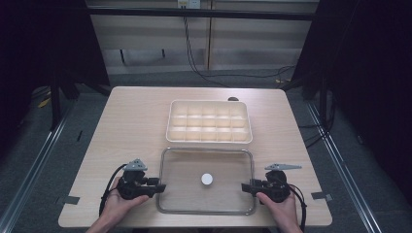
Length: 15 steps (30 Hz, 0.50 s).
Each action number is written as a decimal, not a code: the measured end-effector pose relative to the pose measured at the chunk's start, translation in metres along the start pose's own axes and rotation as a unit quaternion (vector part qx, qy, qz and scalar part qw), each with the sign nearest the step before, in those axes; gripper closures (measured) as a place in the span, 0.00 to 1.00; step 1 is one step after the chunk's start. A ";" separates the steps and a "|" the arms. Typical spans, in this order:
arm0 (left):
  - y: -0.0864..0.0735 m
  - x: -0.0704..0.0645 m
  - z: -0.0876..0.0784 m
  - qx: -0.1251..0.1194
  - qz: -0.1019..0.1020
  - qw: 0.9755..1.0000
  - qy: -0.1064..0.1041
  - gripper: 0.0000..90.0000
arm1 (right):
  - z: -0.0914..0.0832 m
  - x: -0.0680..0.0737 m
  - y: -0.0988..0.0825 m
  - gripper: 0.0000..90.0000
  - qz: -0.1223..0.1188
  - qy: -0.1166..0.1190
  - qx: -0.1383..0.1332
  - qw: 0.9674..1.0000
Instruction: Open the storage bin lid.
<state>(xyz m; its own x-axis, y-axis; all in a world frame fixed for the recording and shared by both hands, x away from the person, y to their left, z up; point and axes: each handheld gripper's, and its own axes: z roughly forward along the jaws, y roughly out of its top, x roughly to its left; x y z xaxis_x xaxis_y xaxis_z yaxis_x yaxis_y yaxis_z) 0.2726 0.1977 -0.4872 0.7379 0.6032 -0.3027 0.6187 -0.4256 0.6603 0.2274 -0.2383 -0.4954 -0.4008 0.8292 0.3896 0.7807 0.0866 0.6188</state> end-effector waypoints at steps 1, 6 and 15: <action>0.000 0.000 0.000 0.005 0.001 1.000 0.000 0.63 | 0.001 0.000 0.000 0.52 -0.001 -0.002 0.002 1.000; 0.001 0.001 0.002 0.011 0.000 1.000 -0.005 0.62 | 0.002 -0.002 0.001 0.51 -0.008 -0.006 0.001 1.000; 0.000 -0.002 0.004 0.016 0.009 1.000 -0.009 0.61 | 0.001 0.000 0.001 0.48 -0.018 -0.030 -0.002 0.999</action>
<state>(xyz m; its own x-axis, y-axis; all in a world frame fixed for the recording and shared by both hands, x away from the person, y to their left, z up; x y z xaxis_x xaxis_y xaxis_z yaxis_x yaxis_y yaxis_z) 0.2725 0.1936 -0.4890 0.7540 0.5830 -0.3027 0.6130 -0.4588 0.6432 0.2285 -0.2373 -0.4959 -0.3989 0.8574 0.3252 0.7643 0.1148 0.6346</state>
